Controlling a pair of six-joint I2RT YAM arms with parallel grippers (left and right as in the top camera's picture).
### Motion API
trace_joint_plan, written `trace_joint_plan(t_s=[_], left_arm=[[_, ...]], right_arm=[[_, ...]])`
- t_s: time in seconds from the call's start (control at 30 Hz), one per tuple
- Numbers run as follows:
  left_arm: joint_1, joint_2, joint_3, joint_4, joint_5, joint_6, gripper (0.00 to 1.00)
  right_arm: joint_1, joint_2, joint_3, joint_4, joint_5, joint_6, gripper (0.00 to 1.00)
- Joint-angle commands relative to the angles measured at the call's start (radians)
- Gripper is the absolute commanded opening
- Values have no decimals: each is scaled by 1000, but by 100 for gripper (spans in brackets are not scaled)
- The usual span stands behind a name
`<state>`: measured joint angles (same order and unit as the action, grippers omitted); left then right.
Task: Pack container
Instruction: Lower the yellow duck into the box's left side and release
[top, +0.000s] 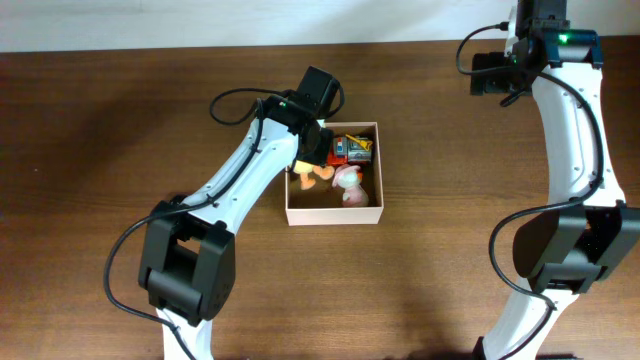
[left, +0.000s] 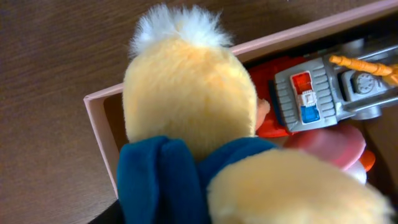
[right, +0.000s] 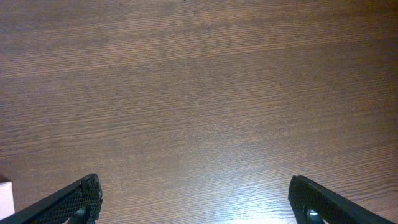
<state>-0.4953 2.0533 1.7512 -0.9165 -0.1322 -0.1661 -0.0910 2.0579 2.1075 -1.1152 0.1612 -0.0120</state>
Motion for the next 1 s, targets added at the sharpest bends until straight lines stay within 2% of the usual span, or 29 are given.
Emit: trace_joint_plan(t_s=[0.0,0.03,0.47,0.57,0.97], left_arm=[[1,11,-3,4,-15,-5,51],[1,11,-3,3,-15,-5,57],[0,11,-3,-6,52,-5,58],[0,11,-3,-12,65,-6,64],[1,11,-3,-15,45,-5,65]], right_arm=[[-2,-42,18,0,15,-2,99],[-2,-42,18,0,15,-2,99],[-2,-42,18,0,15,-2,99],[-2,-42,18,0,15,-2,99],[-2,-42,18,0,15,-2,99]])
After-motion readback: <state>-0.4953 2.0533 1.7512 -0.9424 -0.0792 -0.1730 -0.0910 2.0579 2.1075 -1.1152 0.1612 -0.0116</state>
